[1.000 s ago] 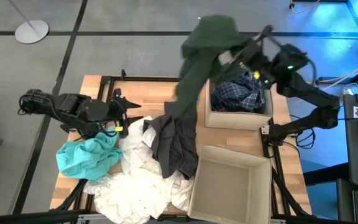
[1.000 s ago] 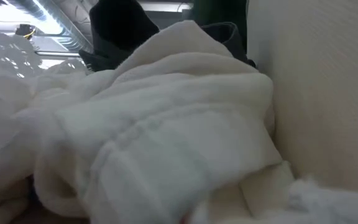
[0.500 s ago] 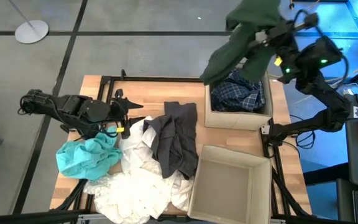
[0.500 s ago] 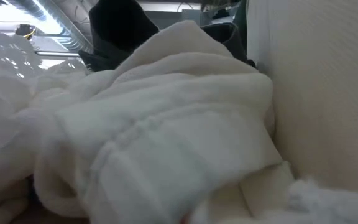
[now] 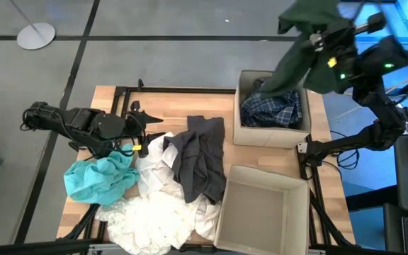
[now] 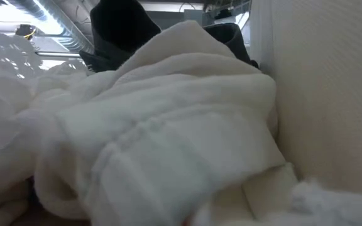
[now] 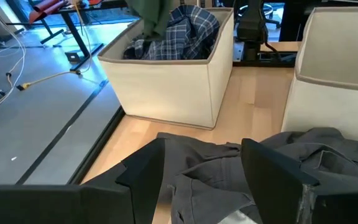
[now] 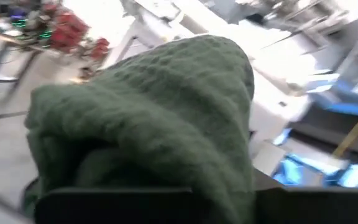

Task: Sort clothes
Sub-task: Put the green sweater into the top laundry organizer

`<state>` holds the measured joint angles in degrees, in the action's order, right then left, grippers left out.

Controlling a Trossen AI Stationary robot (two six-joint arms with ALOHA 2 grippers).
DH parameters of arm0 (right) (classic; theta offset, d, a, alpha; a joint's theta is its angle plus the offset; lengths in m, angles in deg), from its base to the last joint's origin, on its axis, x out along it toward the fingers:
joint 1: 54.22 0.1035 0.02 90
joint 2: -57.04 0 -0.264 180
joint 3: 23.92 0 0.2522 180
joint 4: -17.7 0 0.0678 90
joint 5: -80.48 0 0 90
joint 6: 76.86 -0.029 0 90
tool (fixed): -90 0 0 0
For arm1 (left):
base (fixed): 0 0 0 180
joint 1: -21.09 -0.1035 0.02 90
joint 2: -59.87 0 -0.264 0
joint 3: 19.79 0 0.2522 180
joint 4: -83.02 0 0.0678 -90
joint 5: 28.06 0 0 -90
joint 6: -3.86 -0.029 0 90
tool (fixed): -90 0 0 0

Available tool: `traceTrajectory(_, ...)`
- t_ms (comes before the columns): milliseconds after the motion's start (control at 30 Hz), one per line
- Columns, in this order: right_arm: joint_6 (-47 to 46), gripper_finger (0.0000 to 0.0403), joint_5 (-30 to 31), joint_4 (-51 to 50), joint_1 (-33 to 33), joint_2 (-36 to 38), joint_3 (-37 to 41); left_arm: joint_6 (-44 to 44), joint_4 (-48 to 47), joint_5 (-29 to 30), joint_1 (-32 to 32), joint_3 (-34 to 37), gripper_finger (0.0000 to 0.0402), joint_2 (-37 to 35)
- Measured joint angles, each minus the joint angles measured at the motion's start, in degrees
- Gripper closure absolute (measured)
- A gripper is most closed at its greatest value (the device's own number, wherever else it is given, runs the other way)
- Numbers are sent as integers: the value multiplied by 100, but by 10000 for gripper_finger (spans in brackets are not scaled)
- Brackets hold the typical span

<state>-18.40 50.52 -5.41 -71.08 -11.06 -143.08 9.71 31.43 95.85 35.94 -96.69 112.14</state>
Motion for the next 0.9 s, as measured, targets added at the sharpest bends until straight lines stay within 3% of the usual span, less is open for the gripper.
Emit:
traceTrajectory(167, -2281, 387, -664, -2162, -7, -96, 19, -28, 0, 2, 0, 0, 199, 0)
traceTrajectory(267, -3169, 387, -1115, -2900, -4, -227, 19, -28, -2, 4, 0, 0, 199, 0)
traceTrajectory(400, -3812, 387, -1157, -3744, -23, -424, 17, -25, -28, 4, 0, 0, 199, 0)
traceTrajectory(600, -4773, 387, -1254, -4847, -558, -418, 57, -23, -62, 4, 0, 0, 199, 0)
traceTrajectory(900, -5484, 387, -2453, -4992, -1536, -28, 1602, -46, -61, 5, 0, 0, 199, 0)
